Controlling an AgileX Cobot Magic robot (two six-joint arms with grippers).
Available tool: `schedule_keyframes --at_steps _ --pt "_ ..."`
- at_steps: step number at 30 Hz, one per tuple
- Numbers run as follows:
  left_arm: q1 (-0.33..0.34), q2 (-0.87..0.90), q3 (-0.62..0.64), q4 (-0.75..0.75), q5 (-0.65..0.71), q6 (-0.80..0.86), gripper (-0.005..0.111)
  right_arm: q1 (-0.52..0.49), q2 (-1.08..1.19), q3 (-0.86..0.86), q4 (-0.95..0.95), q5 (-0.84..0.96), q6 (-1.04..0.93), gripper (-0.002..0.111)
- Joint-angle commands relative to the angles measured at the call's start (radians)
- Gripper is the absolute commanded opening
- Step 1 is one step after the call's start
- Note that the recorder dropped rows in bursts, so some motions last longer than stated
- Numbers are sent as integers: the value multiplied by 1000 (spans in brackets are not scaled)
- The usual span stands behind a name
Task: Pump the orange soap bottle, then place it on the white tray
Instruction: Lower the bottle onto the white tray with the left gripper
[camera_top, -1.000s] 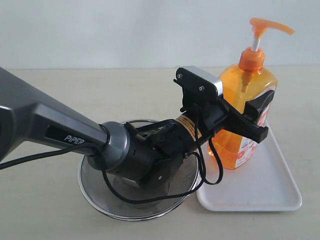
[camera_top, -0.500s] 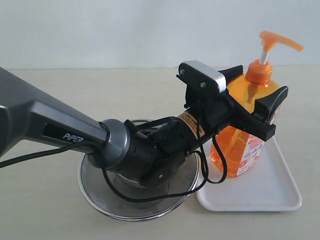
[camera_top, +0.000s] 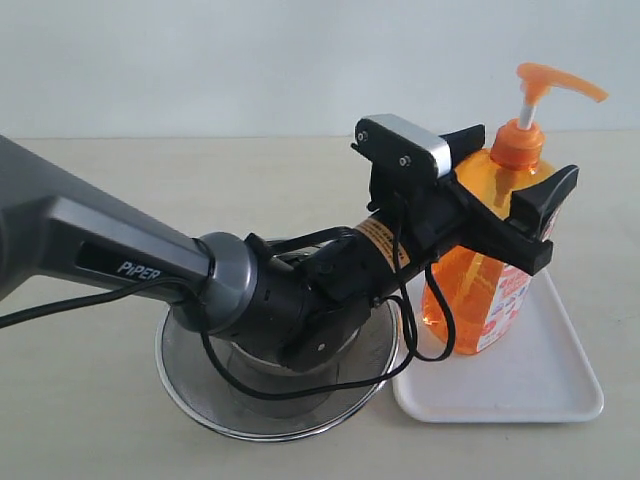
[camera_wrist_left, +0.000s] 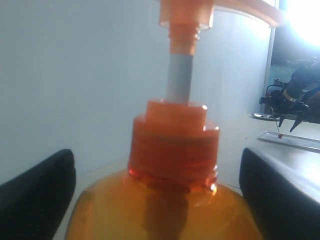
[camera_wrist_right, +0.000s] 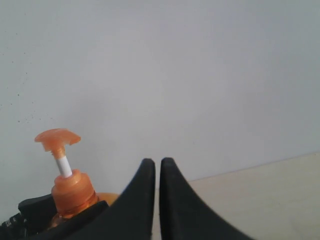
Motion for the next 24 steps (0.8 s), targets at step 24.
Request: schedule_keyframes --at_steps 24 --pt "-2 -24 -2 -41 88 24 110 0 -2 4 0 -6 -8 0"
